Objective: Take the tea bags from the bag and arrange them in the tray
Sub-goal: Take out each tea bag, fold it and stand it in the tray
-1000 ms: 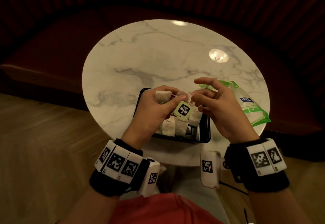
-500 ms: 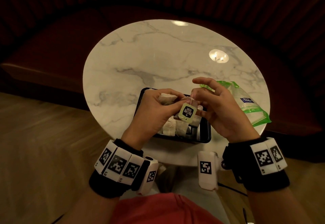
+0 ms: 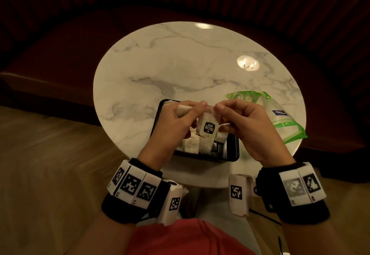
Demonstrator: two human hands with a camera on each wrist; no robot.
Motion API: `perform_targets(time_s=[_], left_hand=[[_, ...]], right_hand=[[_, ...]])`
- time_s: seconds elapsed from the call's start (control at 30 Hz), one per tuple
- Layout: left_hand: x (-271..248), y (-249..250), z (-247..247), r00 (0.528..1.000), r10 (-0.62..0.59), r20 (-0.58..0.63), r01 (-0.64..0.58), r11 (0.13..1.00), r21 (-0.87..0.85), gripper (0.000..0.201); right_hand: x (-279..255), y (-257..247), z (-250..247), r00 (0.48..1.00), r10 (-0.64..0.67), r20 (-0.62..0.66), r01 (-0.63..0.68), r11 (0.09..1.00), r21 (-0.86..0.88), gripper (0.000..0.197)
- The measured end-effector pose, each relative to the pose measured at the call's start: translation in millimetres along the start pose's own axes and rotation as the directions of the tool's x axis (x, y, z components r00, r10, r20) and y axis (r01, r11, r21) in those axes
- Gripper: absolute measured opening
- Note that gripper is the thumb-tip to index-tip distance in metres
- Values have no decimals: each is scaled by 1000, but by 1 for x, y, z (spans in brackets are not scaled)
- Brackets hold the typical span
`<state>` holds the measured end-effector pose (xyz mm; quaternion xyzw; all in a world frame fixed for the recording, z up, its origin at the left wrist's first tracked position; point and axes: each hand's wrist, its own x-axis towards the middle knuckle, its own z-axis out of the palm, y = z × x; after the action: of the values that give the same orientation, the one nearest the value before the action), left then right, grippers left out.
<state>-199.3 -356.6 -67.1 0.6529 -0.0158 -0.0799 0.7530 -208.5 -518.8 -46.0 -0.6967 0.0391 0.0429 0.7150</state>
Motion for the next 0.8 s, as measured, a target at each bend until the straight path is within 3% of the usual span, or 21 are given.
perform_targets(time_s=[0.13,0.27,0.5,0.67,0.8], left_hand=[[-3,1,0,987,-67,146,59,996,60,24],[-7,2,-2,968,-49,246,45,999,23,12],[-6,1,-3,976,-41,212,31,998,49,12],[-2,-4,-5,984,-129,122,127,992,23,15],[0,-7,-6,977,-207,56,210,976,-64,12]], right_hand=[[2,0,2,999,-41,-16,41,999,-16,9],[5,1,2,998,-25,-58,23,999,-44,10],[4,-1,2,999,-28,17,31,987,-160,17],[7,-1,-2,998,-4,-62,2,999,-35,6],[7,0,-2,998,-9,-61,9,1000,13,15]])
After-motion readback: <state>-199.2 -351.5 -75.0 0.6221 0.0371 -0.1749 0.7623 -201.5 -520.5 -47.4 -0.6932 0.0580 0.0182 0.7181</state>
